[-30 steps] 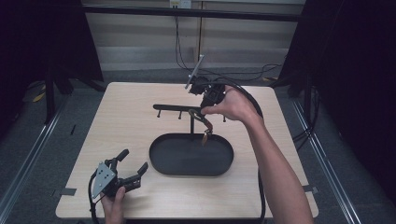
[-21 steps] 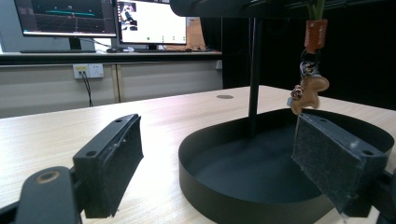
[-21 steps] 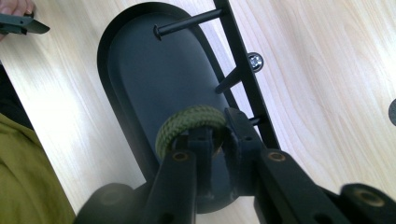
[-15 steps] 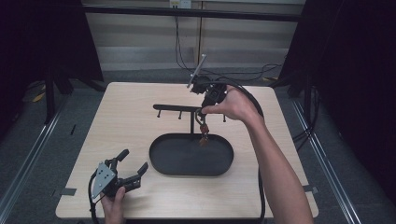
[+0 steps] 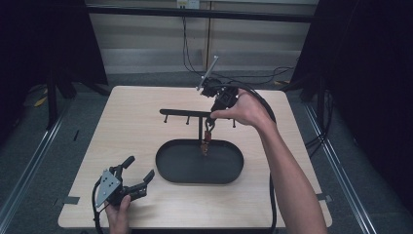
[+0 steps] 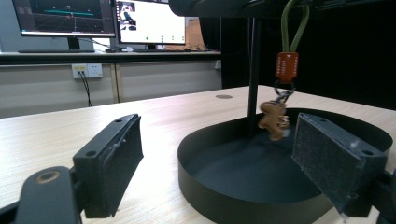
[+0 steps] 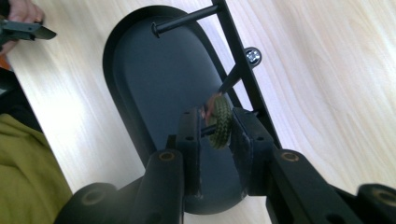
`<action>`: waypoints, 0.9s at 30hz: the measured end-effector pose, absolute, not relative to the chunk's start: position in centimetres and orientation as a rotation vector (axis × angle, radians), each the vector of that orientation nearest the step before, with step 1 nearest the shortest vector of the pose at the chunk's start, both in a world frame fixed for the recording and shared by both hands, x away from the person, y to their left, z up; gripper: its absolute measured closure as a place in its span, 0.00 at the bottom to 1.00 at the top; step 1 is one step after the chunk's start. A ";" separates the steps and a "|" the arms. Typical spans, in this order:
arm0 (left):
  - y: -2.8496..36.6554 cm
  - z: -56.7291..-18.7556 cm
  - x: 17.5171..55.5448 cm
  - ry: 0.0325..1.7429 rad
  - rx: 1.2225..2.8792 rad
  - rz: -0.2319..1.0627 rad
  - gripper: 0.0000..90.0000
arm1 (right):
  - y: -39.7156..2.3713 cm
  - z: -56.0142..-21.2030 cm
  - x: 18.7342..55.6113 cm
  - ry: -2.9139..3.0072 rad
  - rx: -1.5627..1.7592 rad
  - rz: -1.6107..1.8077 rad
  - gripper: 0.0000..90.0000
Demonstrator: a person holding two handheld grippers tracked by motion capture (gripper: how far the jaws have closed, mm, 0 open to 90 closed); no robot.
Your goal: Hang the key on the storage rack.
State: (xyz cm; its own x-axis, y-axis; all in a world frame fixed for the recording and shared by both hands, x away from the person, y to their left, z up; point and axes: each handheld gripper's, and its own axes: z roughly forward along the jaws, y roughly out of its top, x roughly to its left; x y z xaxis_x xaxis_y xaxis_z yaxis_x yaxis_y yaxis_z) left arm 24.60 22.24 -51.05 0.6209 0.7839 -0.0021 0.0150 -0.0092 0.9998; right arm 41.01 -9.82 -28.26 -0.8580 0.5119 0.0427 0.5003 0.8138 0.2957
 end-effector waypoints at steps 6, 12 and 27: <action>22.2 -51.1 24.6 0.716 1.461 0.694 0.18 | -10.3 -28.2 40.5 2.942 0.819 0.518 0.74; 22.2 -51.1 24.6 0.715 1.462 0.693 0.17 | -11.3 -28.4 40.1 2.913 0.897 0.589 0.73; 22.2 -51.0 24.6 0.715 1.466 0.693 0.17 | -13.1 -29.3 37.5 2.827 0.879 0.778 0.65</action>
State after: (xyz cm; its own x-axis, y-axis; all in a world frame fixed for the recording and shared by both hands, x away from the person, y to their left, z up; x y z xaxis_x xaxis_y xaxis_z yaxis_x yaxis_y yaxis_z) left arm 24.58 22.21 -51.04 0.6211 0.7837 -0.0075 0.0176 -0.0044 0.9998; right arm 37.53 -13.06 -29.32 -0.8323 0.5497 0.0717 0.5090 0.7065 0.4917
